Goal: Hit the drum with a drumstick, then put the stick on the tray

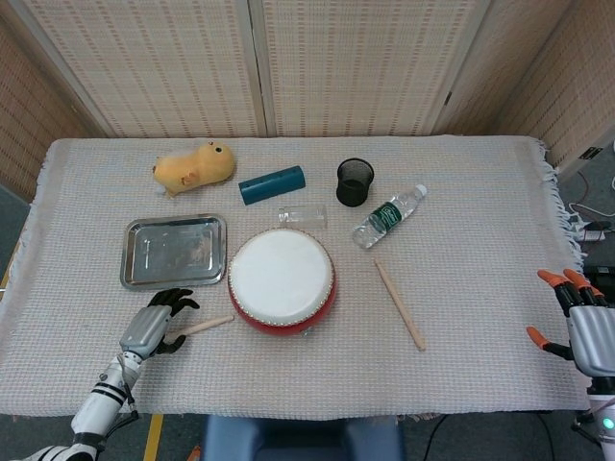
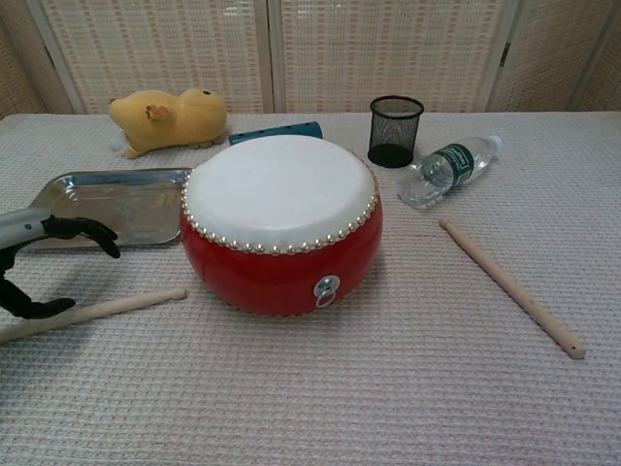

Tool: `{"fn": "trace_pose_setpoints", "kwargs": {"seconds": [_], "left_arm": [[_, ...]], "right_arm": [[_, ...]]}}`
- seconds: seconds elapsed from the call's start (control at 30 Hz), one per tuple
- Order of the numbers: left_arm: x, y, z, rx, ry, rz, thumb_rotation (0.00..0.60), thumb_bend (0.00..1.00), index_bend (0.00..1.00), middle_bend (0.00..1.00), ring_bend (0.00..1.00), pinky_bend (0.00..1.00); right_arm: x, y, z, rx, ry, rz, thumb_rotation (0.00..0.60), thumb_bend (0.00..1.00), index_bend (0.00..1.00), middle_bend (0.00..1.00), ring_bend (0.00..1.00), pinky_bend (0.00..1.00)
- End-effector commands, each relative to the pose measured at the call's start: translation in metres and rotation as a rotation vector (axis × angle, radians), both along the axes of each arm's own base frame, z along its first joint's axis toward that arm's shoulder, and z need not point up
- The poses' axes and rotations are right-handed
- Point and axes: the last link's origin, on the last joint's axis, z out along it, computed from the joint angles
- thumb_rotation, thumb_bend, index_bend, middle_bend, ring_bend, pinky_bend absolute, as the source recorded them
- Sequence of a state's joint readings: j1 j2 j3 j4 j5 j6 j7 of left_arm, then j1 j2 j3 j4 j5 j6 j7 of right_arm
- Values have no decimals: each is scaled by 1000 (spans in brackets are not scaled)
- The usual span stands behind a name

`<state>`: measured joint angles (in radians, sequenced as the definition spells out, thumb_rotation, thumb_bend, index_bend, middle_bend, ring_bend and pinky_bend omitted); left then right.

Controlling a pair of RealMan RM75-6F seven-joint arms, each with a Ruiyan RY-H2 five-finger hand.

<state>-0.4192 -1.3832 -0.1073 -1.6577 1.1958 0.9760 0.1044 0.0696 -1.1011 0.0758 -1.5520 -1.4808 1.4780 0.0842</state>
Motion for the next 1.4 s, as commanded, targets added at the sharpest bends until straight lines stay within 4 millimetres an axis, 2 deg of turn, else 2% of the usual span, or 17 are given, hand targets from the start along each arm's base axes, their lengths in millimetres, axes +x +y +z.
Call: {"fn": "trace_pose_setpoints", "kwargs": {"seconds": [0.03, 0.27, 0.53, 0.77, 1.2, 1.27, 1.4], "left_arm": [[6, 6, -6, -49, 65, -38, 600, 345, 286, 77, 3, 34], [6, 0, -8, -94, 52, -14, 600, 558, 279, 66, 0, 24], [-6, -3, -11, -92, 113, -2, 600, 610, 278, 67, 0, 23], [-8, -8, -16, -105, 159, -29, 600, 611, 323, 77, 0, 23], [9, -27, -21, -159, 136, -118, 600, 599, 353, 86, 0, 23], [12, -28, -23, -151, 131, -133, 600, 577, 351, 86, 0, 23], [16, -25, -27, -81, 125, -149, 600, 447, 334, 87, 0, 24]], "right_arm": [[-1, 0, 0, 2, 0, 0, 600, 180, 169, 208, 81, 229], [-3, 2, 0, 0, -4, -9, 600, 180, 172, 208, 81, 229], [-1, -2, -2, 14, -4, 0, 600, 180, 172, 208, 82, 229], [-1, -3, -4, 23, -7, 1, 600, 180, 172, 208, 82, 229], [-3, 0, -3, 22, -8, -11, 600, 180, 173, 208, 82, 229], [-4, 0, -3, 20, -8, -13, 600, 180, 172, 209, 81, 229], [-4, 0, -3, 20, -9, -14, 600, 180, 173, 208, 81, 229]]}}
